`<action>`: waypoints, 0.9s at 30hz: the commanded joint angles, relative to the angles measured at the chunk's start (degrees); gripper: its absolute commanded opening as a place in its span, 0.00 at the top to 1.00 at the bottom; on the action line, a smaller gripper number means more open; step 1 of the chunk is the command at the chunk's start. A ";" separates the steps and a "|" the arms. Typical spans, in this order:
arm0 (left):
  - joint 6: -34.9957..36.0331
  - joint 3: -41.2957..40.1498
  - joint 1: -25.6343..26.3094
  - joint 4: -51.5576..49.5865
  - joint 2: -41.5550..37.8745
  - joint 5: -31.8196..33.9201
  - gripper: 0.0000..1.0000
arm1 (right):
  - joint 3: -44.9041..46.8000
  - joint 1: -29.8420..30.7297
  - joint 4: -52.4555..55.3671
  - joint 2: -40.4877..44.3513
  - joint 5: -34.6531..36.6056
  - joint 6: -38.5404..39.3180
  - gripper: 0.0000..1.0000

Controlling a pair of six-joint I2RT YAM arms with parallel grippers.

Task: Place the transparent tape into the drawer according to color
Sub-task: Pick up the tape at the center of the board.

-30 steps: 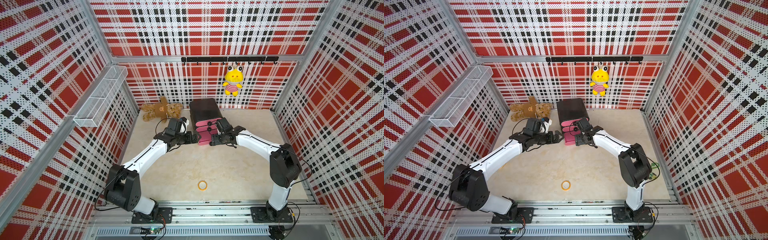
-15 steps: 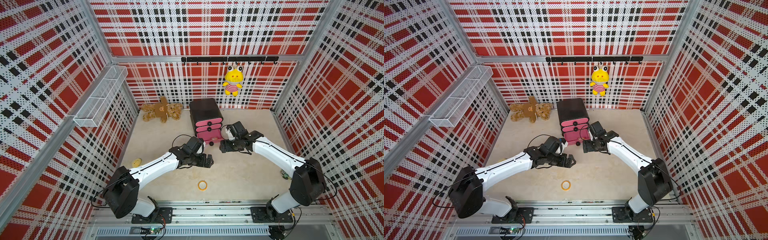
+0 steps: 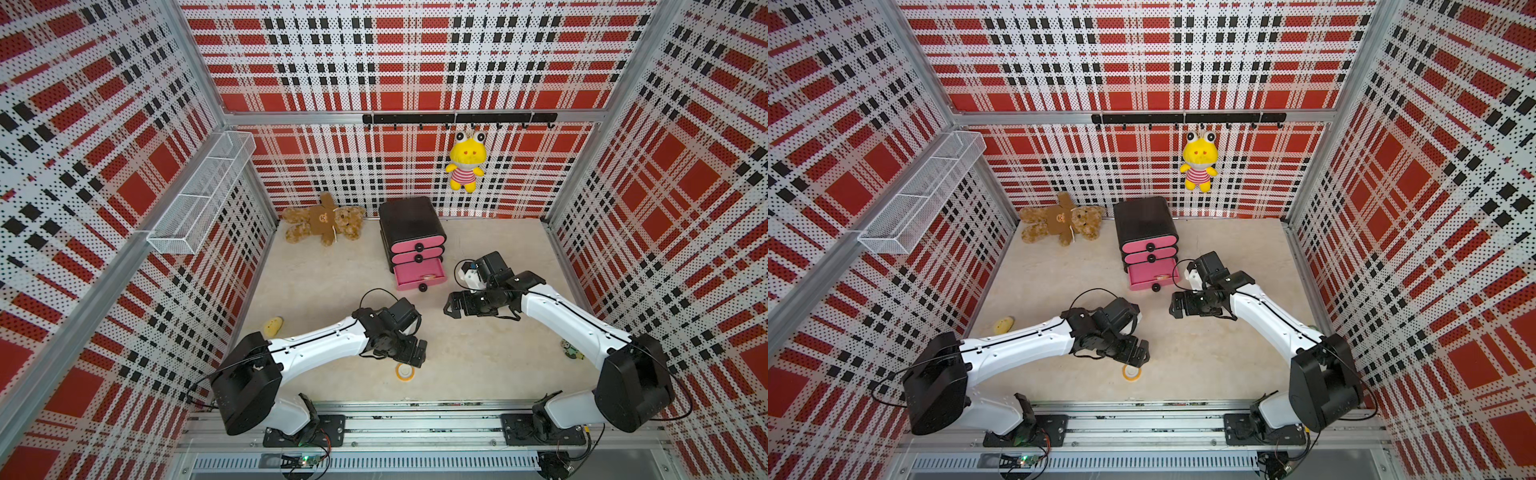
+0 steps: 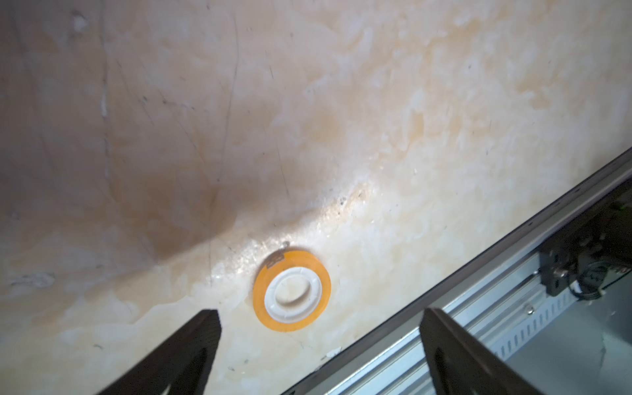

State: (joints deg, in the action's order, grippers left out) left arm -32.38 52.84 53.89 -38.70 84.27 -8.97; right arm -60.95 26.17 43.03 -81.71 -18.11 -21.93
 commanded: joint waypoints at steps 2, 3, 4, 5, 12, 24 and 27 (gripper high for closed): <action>-1.71 -0.63 2.41 -2.70 2.89 2.86 0.05 | 1.15 -0.24 -2.11 1.97 -2.94 0.04 0.00; -1.81 -0.66 2.81 -2.74 3.53 3.03 0.06 | 1.39 -0.26 -2.31 2.08 -3.07 0.04 0.00; -2.02 -0.64 3.05 -2.70 4.19 3.21 0.07 | 1.64 -0.30 -2.50 2.34 -3.09 0.02 0.00; -2.07 -0.45 3.31 -2.70 4.67 3.32 0.07 | 1.79 -0.48 -2.51 2.50 -3.01 0.01 0.00; -1.98 0.07 3.68 -2.79 6.79 3.21 0.10 | 2.24 -1.12 -2.33 3.92 -3.07 0.15 0.00; -2.58 2.38 5.13 -2.44 10.55 5.72 0.17 | 2.24 -1.78 -2.51 5.07 -3.07 0.12 0.00; -2.86 3.26 5.74 -2.30 11.30 6.66 0.20 | 2.24 -2.14 -2.60 5.25 -3.16 0.15 0.00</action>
State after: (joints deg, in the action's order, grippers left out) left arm -34.59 54.15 58.78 -40.97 94.52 -4.03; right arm -59.27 24.77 41.19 -77.89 -20.84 -21.96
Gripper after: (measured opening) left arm 0.798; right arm 0.999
